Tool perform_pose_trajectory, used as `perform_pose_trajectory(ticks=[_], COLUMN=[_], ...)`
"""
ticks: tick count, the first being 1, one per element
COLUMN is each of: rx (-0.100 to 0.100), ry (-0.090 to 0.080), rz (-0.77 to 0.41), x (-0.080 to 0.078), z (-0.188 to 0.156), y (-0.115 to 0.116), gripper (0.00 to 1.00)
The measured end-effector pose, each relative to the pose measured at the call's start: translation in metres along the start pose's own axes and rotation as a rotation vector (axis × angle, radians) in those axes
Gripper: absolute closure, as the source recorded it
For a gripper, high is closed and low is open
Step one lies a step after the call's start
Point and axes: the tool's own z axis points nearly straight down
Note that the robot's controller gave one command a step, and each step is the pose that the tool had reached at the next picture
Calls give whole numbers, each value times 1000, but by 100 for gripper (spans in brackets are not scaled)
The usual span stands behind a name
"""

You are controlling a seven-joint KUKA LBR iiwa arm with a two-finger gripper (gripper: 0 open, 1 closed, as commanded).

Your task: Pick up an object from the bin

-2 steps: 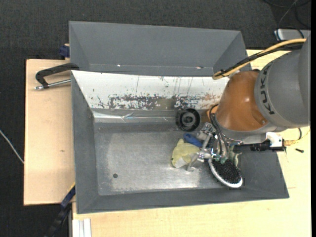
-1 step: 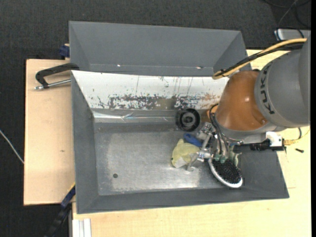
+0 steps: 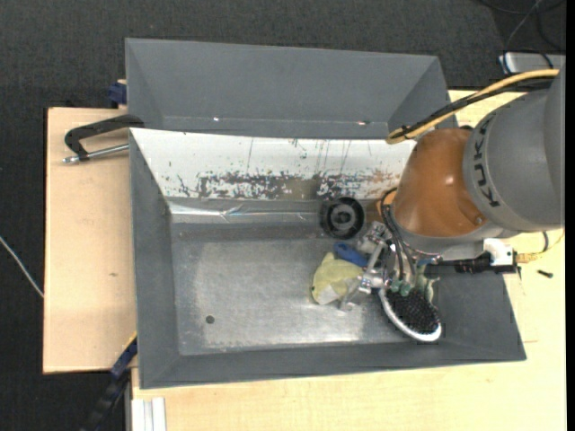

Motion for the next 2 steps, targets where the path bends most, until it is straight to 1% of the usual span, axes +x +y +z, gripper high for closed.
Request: perform_pose_trajectory(ticks=[1, 2], rx=[-1, -4], ry=[10, -6], rz=[-1, -3], x=[1, -2], z=[-2, -81], y=[1, 3], gripper=[100, 100])
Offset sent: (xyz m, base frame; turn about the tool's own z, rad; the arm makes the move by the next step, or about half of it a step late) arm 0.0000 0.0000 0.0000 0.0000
